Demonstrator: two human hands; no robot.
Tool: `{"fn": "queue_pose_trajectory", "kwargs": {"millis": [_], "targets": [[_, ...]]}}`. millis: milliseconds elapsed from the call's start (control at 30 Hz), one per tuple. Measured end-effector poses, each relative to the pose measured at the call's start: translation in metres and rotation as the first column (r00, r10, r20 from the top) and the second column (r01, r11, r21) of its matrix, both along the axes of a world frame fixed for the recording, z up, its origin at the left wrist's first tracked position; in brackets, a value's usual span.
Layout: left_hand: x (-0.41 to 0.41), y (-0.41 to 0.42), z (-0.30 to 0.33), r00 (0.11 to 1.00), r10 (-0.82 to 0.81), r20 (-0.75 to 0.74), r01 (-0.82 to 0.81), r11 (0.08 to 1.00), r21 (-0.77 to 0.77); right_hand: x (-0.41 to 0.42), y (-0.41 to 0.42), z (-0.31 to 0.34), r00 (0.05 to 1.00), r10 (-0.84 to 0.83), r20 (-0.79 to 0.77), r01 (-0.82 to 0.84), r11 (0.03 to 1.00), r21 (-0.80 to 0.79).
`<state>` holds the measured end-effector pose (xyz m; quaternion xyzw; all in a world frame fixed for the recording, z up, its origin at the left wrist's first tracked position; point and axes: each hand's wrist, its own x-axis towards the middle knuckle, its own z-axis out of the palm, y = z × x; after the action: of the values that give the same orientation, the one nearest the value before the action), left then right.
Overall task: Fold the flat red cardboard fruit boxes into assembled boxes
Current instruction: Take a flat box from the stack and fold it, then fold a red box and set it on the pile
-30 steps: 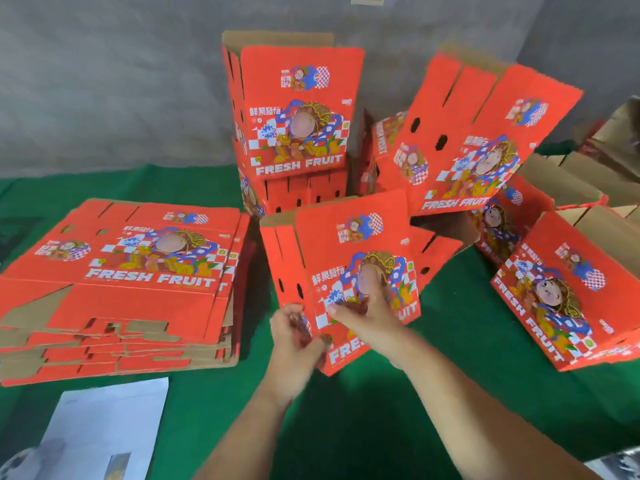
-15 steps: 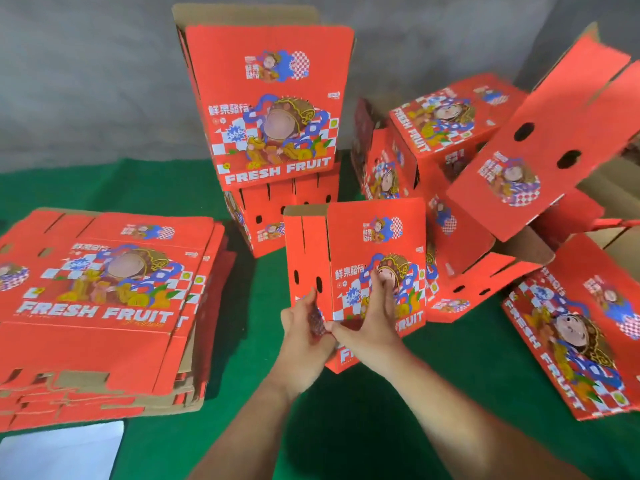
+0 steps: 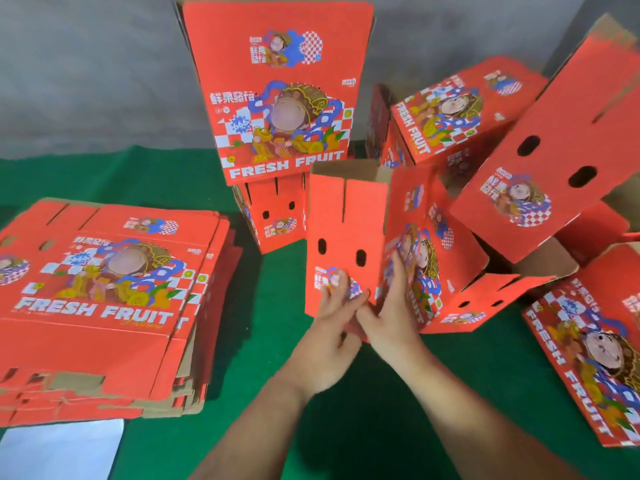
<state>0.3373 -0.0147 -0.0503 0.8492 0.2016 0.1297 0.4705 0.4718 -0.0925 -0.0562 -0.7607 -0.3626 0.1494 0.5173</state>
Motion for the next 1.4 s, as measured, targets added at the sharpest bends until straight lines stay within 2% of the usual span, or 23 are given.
{"fn": "queue_pose_trajectory", "kwargs": {"millis": [67,100,133,167,233,300,433,500,567,667,700,733,800,833,933,1067,1200,1300,1333,1367,1400], "targets": [[0.009,0.017,0.002,0.979,-0.044,-0.199,0.034,0.998,-0.055,0.019,0.0,-0.016,0.975,-0.214,0.06,0.221,0.966,-0.134],[0.013,0.021,0.002,0.966,-0.018,-0.258,-0.004,0.996,-0.086,0.03,-0.001,-0.024,0.931,-0.363,0.039,0.36,0.899,-0.25],[0.016,0.023,0.0,0.962,0.042,-0.269,-0.077,0.99,-0.119,0.036,-0.001,-0.029,0.866,-0.5,-0.028,0.456,0.811,-0.365],[0.019,0.023,-0.002,0.958,0.125,-0.257,-0.171,0.971,-0.165,0.04,-0.001,-0.032,0.814,-0.567,-0.125,0.478,0.776,-0.411],[0.025,0.025,-0.005,0.925,0.297,-0.238,-0.36,0.885,-0.294,0.038,0.005,-0.037,0.772,-0.526,-0.358,0.438,0.847,-0.299],[0.029,0.028,-0.009,0.903,0.367,-0.223,-0.427,0.821,-0.379,0.032,0.015,-0.038,0.729,-0.465,-0.503,0.411,0.884,-0.222],[0.041,0.029,-0.006,0.934,0.31,-0.175,-0.355,0.783,-0.511,0.03,0.033,-0.038,0.718,-0.531,-0.449,0.44,0.847,-0.298],[0.048,0.031,-0.005,0.939,0.287,-0.188,-0.343,0.795,-0.5,0.034,0.042,-0.036,0.724,-0.509,-0.466,0.434,0.861,-0.265],[0.052,0.035,-0.008,0.932,0.293,-0.215,-0.361,0.811,-0.461,0.046,0.057,-0.031,0.743,-0.424,-0.517,0.364,0.905,-0.219],[0.053,0.04,-0.007,0.914,0.309,-0.261,-0.399,0.799,-0.45,0.072,0.094,-0.015,0.664,-0.217,-0.715,0.145,0.976,-0.162],[0.052,0.042,-0.006,0.908,0.324,-0.266,-0.414,0.79,-0.453,0.08,0.106,-0.006,0.664,-0.185,-0.725,0.083,0.981,-0.174],[0.052,0.045,-0.004,0.901,0.343,-0.265,-0.431,0.778,-0.456,0.085,0.117,0.004,0.705,-0.166,-0.689,0.043,0.98,-0.192],[0.05,0.05,0.001,0.883,0.399,-0.246,-0.469,0.749,-0.468,0.083,0.129,0.02,0.819,-0.175,-0.547,0.04,0.967,-0.25],[0.049,0.051,0.003,0.868,0.44,-0.231,-0.495,0.729,-0.472,0.075,0.131,0.025,0.842,-0.201,-0.5,0.066,0.959,-0.275],[0.044,0.051,0.002,0.812,0.557,-0.176,-0.562,0.662,-0.496,0.038,0.124,0.019,0.802,-0.209,-0.56,0.049,0.957,-0.286],[0.034,0.049,0.003,0.746,0.652,-0.136,-0.584,0.543,-0.603,-0.013,0.102,0.011,0.774,-0.085,-0.628,-0.067,0.974,-0.215],[0.015,0.047,0.005,0.743,0.66,-0.111,-0.596,0.577,-0.558,-0.047,0.088,0.021,0.782,-0.053,-0.622,-0.065,0.984,-0.166],[-0.01,0.048,0.018,0.777,0.628,-0.048,-0.572,0.672,-0.47,-0.069,0.086,0.03,0.785,-0.045,-0.618,-0.06,0.987,-0.147],[-0.023,0.052,0.023,0.774,0.633,-0.014,-0.59,0.713,-0.38,-0.077,0.087,0.031,0.775,-0.043,-0.631,-0.06,0.988,-0.141],[-0.038,0.059,0.026,0.759,0.651,0.016,-0.63,0.74,-0.234,-0.085,0.089,0.032,0.758,-0.041,-0.651,-0.063,0.989,-0.135],[-0.055,0.068,0.026,0.731,0.682,0.032,-0.68,0.731,-0.05,-0.094,0.09,0.032,0.739,-0.037,-0.673,-0.069,0.989,-0.13]]}}
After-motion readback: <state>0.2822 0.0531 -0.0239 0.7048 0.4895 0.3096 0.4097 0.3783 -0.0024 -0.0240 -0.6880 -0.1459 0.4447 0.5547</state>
